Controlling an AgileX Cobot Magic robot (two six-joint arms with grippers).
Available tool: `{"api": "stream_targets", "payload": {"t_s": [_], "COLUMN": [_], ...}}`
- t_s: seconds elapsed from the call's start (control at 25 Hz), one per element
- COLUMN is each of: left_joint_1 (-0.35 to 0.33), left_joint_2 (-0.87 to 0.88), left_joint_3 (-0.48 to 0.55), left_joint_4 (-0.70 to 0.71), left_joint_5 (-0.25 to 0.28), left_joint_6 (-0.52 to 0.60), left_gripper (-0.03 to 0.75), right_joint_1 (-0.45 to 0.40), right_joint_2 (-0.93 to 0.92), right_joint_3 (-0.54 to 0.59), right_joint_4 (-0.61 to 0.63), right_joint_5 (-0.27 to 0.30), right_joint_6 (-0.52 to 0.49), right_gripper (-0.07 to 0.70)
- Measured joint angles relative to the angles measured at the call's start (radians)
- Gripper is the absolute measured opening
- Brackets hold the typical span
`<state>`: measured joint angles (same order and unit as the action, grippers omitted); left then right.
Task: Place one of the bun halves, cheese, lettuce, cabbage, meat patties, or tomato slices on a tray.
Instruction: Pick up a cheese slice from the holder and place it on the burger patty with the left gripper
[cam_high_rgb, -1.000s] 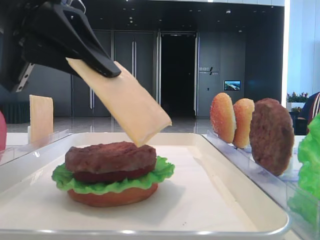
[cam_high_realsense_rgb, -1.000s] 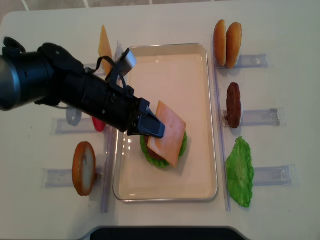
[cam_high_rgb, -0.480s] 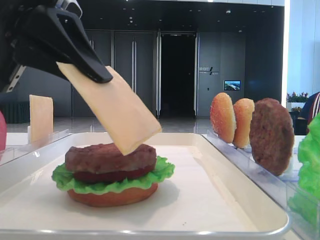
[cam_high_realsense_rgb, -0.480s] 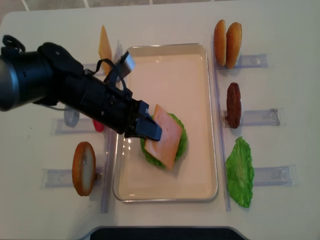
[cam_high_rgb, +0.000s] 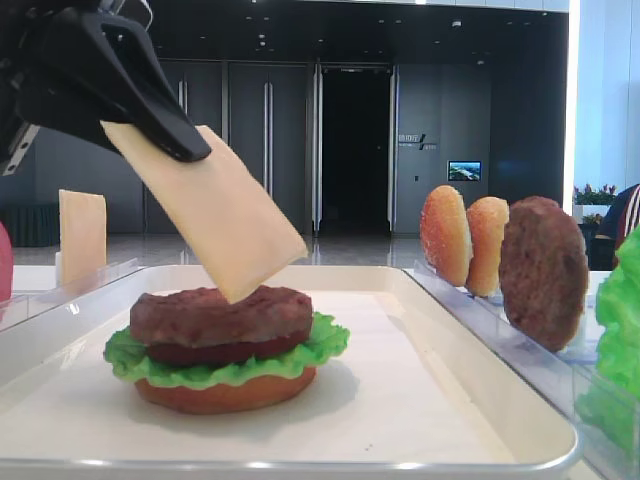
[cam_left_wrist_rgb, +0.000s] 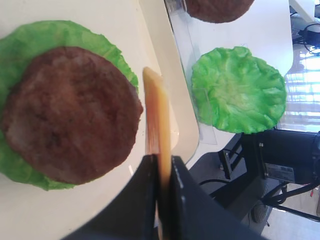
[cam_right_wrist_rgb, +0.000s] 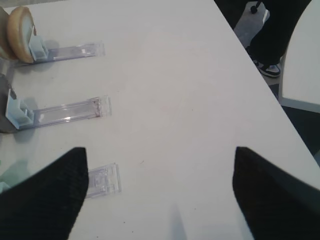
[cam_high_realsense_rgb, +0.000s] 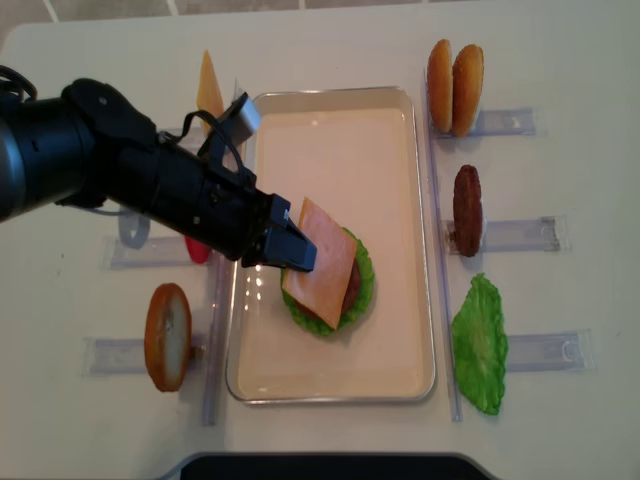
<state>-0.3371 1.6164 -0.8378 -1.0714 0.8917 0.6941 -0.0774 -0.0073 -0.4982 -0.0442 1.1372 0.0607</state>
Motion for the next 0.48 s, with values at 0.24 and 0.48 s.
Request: {"api": "stream_targets", "payload": {"t_s": [0.24,0.48], "left_joint_1": [0.0,0.0], "left_joint_2": [0.008,0.017], "left_joint_3": [0.0,0.0], "left_joint_4": [0.011,0.02], "left_joint_5": [-0.014,-0.018], "left_joint_6": [0.01,0.016], "left_gripper": [0.027,0.027], "right_joint_1": [0.0,0.0], "right_joint_2": [0.0,0.0], "right_joint_3": [0.0,0.0], "right_joint_4": [0.0,0.0], "right_joint_5": [0.0,0.0], "right_joint_6": [0.0,0.0], "right_gripper": [0.587,0.587]}}
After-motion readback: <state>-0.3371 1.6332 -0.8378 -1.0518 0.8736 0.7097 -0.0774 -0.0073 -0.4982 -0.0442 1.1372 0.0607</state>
